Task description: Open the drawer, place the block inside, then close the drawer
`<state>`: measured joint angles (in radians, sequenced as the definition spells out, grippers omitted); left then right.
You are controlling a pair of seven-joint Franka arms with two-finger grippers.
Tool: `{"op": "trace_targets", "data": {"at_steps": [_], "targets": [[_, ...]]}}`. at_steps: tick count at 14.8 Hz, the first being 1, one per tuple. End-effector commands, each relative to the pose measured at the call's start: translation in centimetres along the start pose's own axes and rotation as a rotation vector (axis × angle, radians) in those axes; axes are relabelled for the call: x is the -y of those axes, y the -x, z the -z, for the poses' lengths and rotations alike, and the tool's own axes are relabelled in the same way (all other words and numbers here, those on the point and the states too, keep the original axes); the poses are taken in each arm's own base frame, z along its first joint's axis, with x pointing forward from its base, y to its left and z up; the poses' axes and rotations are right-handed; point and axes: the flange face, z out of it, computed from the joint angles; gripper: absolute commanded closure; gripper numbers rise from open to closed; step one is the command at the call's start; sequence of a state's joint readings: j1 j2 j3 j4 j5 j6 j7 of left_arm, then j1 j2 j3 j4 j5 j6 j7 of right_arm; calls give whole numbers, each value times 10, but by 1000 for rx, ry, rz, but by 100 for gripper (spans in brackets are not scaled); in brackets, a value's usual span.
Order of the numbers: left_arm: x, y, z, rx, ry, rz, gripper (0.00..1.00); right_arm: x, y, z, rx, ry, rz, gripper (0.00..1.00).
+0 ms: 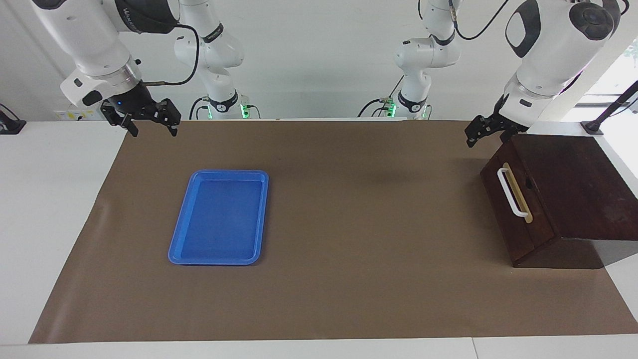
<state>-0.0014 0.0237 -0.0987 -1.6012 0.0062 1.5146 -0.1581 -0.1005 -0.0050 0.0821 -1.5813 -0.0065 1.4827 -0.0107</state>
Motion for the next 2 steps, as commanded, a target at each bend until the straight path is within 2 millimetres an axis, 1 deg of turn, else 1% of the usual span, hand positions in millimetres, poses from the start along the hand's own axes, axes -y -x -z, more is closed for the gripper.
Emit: {"op": "trace_targets", "data": {"at_steps": [1,2], "targets": [[2,-1,7,-1,20,-7,0,-3,4,3,-5,-5,25,0],[2,-1,7,-1,20,-7,0,-3,4,3,-5,-5,25,0]]}}
